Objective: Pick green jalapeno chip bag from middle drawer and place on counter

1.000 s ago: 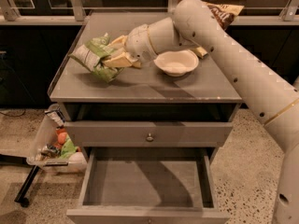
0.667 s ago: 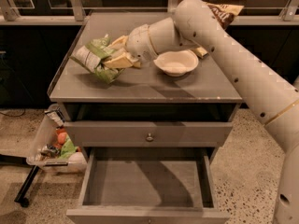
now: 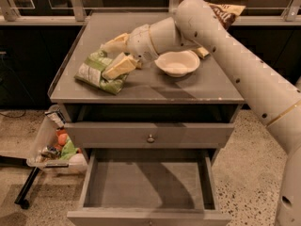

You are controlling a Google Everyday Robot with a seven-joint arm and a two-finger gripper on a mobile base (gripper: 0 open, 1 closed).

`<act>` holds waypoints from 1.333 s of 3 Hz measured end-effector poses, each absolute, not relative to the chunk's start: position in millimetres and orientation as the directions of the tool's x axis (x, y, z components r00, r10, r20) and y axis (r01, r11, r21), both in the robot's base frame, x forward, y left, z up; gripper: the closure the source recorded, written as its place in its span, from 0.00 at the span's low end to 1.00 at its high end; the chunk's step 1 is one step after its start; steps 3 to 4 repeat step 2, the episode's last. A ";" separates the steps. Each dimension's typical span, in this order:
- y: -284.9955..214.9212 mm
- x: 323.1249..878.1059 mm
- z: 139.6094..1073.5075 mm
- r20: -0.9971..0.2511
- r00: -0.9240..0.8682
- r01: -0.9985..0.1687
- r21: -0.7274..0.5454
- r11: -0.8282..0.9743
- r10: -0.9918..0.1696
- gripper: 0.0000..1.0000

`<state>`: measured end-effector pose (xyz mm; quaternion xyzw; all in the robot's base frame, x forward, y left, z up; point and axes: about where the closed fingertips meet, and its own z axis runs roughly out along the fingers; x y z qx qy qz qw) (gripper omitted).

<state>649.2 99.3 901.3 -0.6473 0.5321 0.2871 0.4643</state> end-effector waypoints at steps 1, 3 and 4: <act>99.4 649.2 901.3 -0.866 0.269 -0.955 -0.295 -0.003 -0.422 0.00; 99.4 649.2 901.3 -0.866 0.269 -0.955 -0.295 -0.003 -0.422 0.00; 99.4 649.2 901.3 -0.866 0.269 -0.955 -0.295 -0.003 -0.422 0.00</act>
Offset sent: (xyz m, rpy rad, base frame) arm 0.0000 0.0000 0.0000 0.0000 0.0000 0.0000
